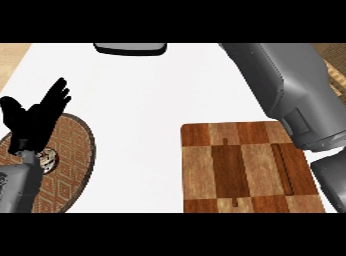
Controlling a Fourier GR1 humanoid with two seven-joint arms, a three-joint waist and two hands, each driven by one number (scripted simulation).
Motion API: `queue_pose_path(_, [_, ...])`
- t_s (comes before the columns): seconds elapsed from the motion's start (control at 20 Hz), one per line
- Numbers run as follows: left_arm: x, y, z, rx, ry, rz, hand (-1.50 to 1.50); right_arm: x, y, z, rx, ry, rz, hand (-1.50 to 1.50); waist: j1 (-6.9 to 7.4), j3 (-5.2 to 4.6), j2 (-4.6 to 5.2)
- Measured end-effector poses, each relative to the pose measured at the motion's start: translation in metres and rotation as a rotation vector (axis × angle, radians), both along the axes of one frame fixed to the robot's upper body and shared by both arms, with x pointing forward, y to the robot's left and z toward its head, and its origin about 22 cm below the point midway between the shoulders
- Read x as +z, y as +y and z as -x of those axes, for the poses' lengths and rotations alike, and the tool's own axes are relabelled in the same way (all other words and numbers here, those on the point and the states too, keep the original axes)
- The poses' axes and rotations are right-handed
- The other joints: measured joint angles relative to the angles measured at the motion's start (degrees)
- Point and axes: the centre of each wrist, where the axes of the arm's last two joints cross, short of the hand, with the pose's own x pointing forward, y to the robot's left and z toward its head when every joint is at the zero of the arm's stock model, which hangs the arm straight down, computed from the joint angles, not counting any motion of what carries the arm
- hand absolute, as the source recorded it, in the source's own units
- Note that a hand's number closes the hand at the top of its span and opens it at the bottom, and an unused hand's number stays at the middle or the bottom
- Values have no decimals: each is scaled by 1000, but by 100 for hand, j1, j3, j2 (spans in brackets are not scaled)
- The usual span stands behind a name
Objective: Pick the squash from the cutting board and place it in the basket
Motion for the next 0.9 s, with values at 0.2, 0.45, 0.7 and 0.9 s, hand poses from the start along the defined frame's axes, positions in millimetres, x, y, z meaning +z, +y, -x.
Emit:
queue_pose_path(0.2, [0, -4, -1, 0, 2, 2, 0, 8, -29, -8, -93, 21, 35, 150, -28, 1, -1])
queue_pose_path(0.45, [0, -5, -1, 8, 7, 2, 0, 6, -67, -15, -193, 44, 63, 150, -70, 4, -10])
queue_pose_path(0.7, [0, -1, 2, 12, 11, 7, 0, -10, -100, -17, -247, 59, 43, 150, -89, 8, -19])
queue_pose_path(0.9, [-1, 2, 5, 20, 12, 2, 0, -28, -123, -17, -277, 82, 31, 150, -145, 11, -43])
